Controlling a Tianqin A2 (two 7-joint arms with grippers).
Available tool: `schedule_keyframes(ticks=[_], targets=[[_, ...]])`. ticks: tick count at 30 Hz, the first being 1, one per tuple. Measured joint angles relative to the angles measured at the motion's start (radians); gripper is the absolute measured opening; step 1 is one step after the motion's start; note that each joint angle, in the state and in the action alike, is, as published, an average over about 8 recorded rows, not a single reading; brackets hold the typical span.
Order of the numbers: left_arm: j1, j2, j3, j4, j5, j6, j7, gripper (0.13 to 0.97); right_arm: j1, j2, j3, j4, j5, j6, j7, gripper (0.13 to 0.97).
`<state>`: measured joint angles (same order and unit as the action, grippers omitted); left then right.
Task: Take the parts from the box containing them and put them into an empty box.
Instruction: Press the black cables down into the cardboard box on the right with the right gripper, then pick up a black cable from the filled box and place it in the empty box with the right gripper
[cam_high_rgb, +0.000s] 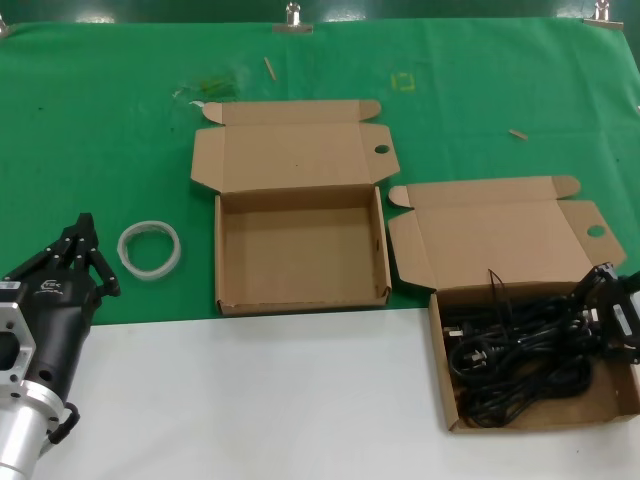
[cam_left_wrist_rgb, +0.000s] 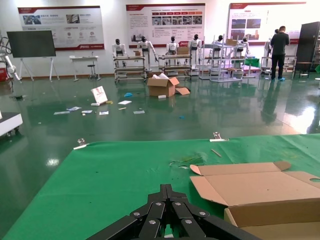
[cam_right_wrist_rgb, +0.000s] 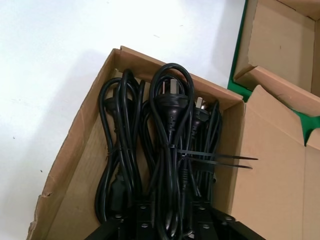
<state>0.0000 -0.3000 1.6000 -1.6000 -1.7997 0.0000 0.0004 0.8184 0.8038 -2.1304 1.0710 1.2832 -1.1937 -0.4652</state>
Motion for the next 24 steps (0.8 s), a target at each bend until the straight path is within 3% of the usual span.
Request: schedule_keyframes(ticks=[5, 9, 17, 24], targets=[[0.000, 0.000, 0.000, 0.000, 0.000, 0.000, 0.000, 0.140, 0.003, -0.002, 0.001, -0.001, -0.001, 0.000, 0.002, 0.250], [0.000, 0.000, 0.000, 0.000, 0.000, 0.000, 0.000, 0.140, 0.003, -0.001, 0.002, -0.003, -0.001, 0.000, 0.003, 0.250], [0.000, 0.000, 0.000, 0.000, 0.000, 0.000, 0.000, 0.140, 0.004, 0.006, 0.004, 0.014, 0.001, -0.013, 0.018, 0.174], [0.000, 0.000, 0.000, 0.000, 0.000, 0.000, 0.000, 0.140, 0.015, 0.029, 0.008, 0.068, 0.006, -0.060, 0.070, 0.171]])
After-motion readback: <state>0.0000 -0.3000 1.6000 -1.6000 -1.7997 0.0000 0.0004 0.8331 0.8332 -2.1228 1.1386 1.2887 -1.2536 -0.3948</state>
